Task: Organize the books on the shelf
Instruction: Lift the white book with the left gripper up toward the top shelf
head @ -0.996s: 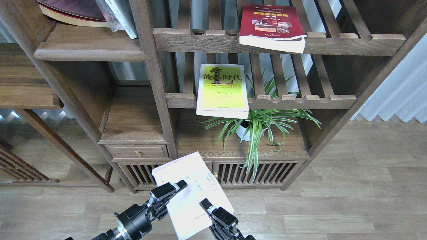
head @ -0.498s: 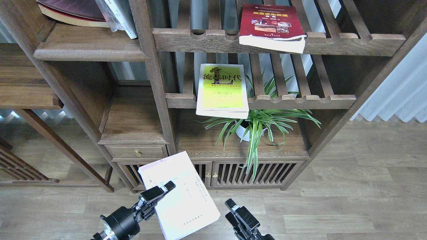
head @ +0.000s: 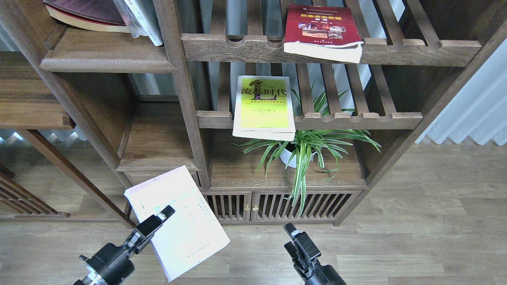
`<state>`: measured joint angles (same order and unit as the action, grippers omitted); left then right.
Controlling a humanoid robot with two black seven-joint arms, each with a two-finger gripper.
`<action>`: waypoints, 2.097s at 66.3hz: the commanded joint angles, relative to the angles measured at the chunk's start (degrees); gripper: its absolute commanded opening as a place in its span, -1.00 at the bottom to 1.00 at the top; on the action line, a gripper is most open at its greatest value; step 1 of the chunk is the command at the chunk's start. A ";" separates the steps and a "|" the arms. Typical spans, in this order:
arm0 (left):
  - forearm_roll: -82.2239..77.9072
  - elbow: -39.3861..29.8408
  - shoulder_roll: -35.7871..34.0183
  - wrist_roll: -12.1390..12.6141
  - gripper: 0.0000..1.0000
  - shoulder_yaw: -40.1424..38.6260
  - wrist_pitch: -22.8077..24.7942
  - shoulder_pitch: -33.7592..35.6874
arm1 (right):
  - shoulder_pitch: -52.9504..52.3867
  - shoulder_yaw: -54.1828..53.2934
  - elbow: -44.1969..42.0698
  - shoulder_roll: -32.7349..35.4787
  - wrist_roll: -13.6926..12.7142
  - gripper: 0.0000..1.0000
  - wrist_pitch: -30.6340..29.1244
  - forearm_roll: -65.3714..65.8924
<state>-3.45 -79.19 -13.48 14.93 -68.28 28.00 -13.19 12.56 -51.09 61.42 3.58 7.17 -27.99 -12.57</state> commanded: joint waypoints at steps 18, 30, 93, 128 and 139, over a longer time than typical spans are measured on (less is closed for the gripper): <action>-9.29 -0.09 1.70 0.54 -0.89 -10.03 0.00 -2.28 | -0.87 1.08 -0.51 2.13 -0.67 0.96 -0.01 -0.09; -12.36 -0.09 -0.67 2.82 -0.89 -15.13 0.00 -2.19 | -1.57 0.90 -0.69 1.95 -0.76 0.96 -0.01 -0.18; -14.21 0.00 -9.28 7.66 -0.89 -27.43 0.00 13.90 | -2.36 1.34 -0.60 0.81 -0.93 0.97 -0.01 -0.09; -5.07 -0.09 -21.41 7.66 -0.89 -34.12 0.00 15.83 | -3.33 1.26 -0.60 -0.86 -0.85 0.97 -0.01 -0.09; -5.16 0.00 -22.73 7.84 -0.89 -33.41 0.00 19.52 | -3.24 1.26 -0.60 -0.95 -0.85 0.97 -0.01 -0.09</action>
<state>-8.58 -79.29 -35.04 22.61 -102.36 28.00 3.77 9.25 -49.84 60.82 2.71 6.33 -28.00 -12.66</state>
